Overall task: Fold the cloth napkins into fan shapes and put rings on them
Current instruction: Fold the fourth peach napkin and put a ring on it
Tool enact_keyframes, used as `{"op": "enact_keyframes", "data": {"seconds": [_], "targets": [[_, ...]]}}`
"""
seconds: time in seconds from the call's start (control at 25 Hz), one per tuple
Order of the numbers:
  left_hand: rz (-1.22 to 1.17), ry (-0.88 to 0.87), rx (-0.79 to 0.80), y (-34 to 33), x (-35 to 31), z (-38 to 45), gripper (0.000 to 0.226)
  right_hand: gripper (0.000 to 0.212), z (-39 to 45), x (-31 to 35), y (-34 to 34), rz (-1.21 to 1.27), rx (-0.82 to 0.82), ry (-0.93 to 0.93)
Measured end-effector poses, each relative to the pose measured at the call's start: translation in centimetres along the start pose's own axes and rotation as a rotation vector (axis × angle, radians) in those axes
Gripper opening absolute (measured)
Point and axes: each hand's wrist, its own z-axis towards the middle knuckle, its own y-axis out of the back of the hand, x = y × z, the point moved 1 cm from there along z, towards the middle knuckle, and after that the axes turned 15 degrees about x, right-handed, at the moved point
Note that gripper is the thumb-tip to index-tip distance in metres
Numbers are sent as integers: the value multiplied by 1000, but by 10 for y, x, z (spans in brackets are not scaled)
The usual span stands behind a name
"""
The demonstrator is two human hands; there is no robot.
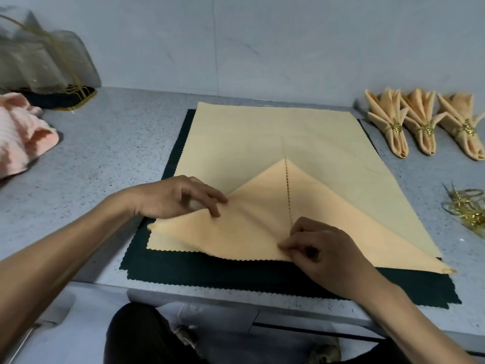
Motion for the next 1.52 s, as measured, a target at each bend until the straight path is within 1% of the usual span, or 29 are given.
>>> {"op": "enact_keyframes", "data": {"seconds": [0.04,0.12,0.16,0.2,0.28,0.32,0.4,0.52,0.56,0.64,0.76,0.88,0.96,1.0,1.08,1.2,1.28,1.44,1.52], "targets": [[-89,-7,-62,-2,-4,2,17,10,0,1,0,26,-3,-11],[-352,31,-229,-6,-19,11,13,13,0,6,4,137,8,-37],[-437,70,-321,-8,-26,19,22,20,0,9,9,226,18,-59],[-459,118,-419,-9,-30,29,32,29,0,13,15,319,23,-91],[-430,183,-539,-11,-38,49,39,38,1,19,24,429,-4,-176],[-406,202,-568,-11,-39,58,39,39,2,21,25,420,-29,-216],[-351,266,-629,-16,-39,73,39,41,4,24,24,341,-44,-273],[-209,383,-719,-25,-37,85,44,48,7,30,14,244,-20,-307],[-161,398,-738,-27,-38,88,46,48,7,31,13,207,-30,-312],[-102,406,-765,-28,-42,92,50,38,7,30,9,167,-77,-325],[-97,395,-783,-26,-42,95,51,26,7,29,7,178,-108,-328],[-230,350,-742,-21,-40,98,47,26,7,30,2,140,-89,-335],[-348,301,-698,-14,-41,103,42,31,7,30,2,144,-84,-358],[-360,293,-687,-11,-41,107,40,35,8,30,2,144,-74,-369],[-289,326,-688,-8,-42,119,41,40,10,29,3,142,-43,-383],[-75,417,-695,-13,-47,133,46,39,13,30,4,82,10,-392],[47,443,-704,-16,-49,137,46,38,14,32,2,43,21,-398],[162,422,-723,-20,-52,139,41,35,14,31,1,16,5,-402],[152,401,-748,-20,-50,139,37,26,14,29,1,35,-24,-394]]}}
